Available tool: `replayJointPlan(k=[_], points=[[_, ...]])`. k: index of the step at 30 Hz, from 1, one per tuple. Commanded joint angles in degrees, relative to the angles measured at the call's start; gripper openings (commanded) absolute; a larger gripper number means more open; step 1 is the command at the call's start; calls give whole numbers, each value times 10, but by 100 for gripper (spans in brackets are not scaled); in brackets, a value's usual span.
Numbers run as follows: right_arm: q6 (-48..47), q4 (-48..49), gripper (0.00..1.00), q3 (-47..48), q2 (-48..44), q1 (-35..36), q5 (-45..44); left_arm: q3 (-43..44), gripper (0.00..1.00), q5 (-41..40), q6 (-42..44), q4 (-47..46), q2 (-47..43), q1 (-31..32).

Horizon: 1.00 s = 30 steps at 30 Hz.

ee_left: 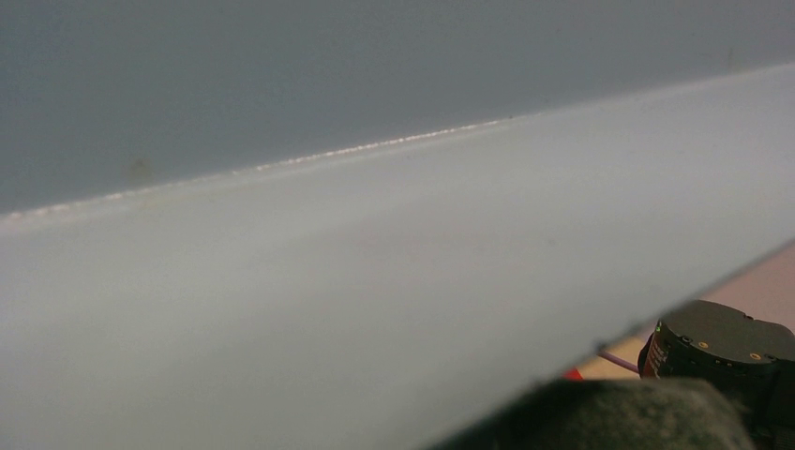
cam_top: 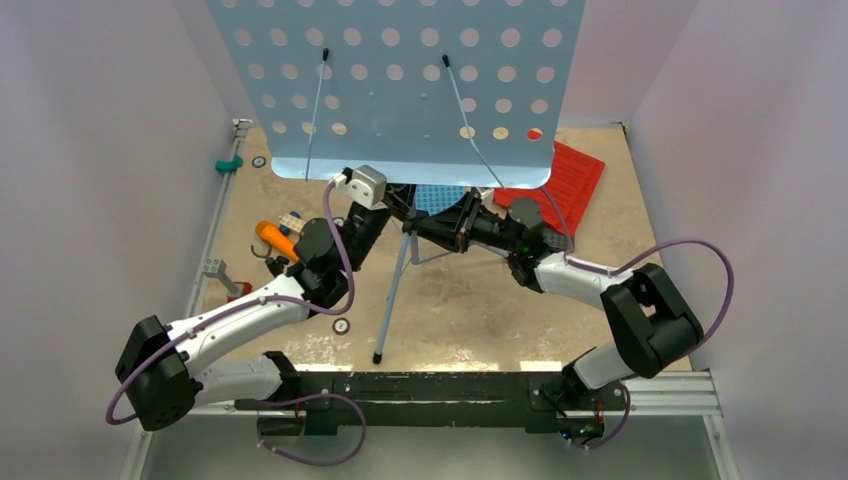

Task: Pack up the instrument practice props

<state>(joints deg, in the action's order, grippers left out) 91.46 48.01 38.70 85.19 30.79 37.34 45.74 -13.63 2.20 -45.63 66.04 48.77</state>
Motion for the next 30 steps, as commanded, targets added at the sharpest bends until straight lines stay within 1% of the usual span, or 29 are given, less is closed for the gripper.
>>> replayJointPlan(k=[1, 2, 4, 7, 10, 11, 12, 15, 16, 18, 19, 20, 21, 24, 26, 27, 30], points=[[-41, -2, 0, 57, -19, -3, 26, -23, 0, 16, 7, 50, 11, 4], [-63, -21, 0, 66, -23, -4, 30, -23, 0, 16, 7, 51, 12, 4], [-131, -95, 0, 93, -34, -4, 32, -23, 0, 17, 7, 55, 13, 5], [-301, -265, 0, 155, -56, -3, 6, -23, 0, 18, 6, 60, 17, 4], [-491, -447, 0, 225, -75, 11, -77, -22, 0, 19, 5, 64, 21, 4], [-524, -472, 0, 234, -82, 13, -98, -22, 0, 19, 5, 65, 23, 5], [-543, -478, 0, 236, -86, 14, -100, -22, 0, 19, 4, 65, 24, 5], [-543, -475, 0, 222, -103, 13, -83, -21, 0, 17, 4, 62, 29, 4], [-529, -470, 7, 217, -105, 12, -72, -21, 0, 16, 4, 61, 29, 4], [-503, -466, 34, 216, -101, 11, -45, -21, 0, 15, 4, 60, 30, 4], [-491, -462, 44, 215, -98, 11, -33, -20, 0, 15, 4, 60, 31, 4], [-477, -454, 51, 211, -96, 10, -23, -20, 0, 15, 4, 61, 31, 5], [-464, -442, 53, 205, -95, 10, -13, -20, 0, 14, 4, 61, 31, 5], [-437, -418, 54, 197, -90, 7, 15, -18, 0, 13, 4, 64, 29, 5], [-429, -410, 50, 199, -84, 6, 23, -17, 0, 13, 3, 66, 30, 5], [-427, -409, 46, 201, -81, 5, 27, -17, 0, 13, 4, 66, 29, 5], [-423, -408, 26, 214, -68, 5, 44, -15, 0, 14, 3, 69, 29, 6]])
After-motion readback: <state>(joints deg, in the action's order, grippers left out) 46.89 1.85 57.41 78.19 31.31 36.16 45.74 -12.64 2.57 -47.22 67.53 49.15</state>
